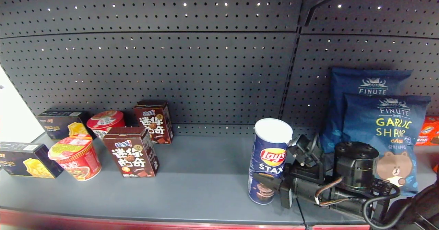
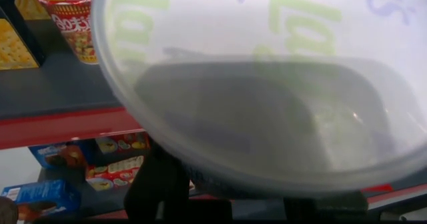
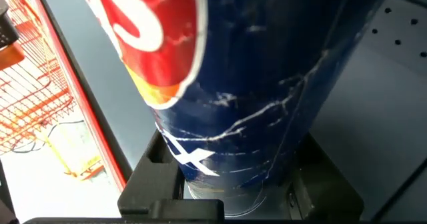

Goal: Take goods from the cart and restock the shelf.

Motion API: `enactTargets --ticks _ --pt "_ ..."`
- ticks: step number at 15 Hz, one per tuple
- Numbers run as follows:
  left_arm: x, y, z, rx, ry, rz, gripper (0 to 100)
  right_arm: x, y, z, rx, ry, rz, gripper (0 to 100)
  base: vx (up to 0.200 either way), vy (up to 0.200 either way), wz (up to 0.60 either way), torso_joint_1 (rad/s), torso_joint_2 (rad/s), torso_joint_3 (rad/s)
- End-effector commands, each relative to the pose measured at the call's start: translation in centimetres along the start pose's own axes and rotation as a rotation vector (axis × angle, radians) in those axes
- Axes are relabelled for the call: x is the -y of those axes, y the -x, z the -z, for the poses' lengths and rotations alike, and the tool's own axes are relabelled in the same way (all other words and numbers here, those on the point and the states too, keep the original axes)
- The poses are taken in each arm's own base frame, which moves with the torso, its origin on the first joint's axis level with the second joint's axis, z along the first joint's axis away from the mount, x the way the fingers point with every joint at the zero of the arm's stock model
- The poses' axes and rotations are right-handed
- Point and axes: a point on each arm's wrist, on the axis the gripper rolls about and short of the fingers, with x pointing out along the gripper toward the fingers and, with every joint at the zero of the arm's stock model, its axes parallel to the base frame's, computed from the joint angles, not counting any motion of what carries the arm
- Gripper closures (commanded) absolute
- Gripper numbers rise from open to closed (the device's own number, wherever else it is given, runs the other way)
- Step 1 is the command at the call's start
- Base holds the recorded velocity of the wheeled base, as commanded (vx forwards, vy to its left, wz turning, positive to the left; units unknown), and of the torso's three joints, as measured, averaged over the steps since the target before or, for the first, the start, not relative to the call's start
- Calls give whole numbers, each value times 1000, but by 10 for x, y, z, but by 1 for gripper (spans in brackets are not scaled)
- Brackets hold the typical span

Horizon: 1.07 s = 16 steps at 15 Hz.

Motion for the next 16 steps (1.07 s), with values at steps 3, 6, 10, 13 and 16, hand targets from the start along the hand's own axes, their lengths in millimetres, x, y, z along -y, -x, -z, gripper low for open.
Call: enactTargets --ticks 3,6,10,13,16 --pt "0 0 1 -4 2 -1 100 -4 -3 4 -14 -1 -16 100 0 0 0 0 0 0" --pt "0 -1 2 -10 2 -3 100 -5 -2 6 -23 -3 -18 100 0 0 0 0 0 0" --pt "0 -2 3 -13 2 -3 100 -5 -4 9 -33 0 -23 0 0 0 0 0 0 0" --pt "0 -1 3 -11 2 -5 100 -5 -2 8 -32 -1 -19 0 0 0 0 0 0 0" --pt "0 -1 3 -10 2 -5 100 -5 -1 6 -26 1 -19 0 0 0 0 0 0 0"
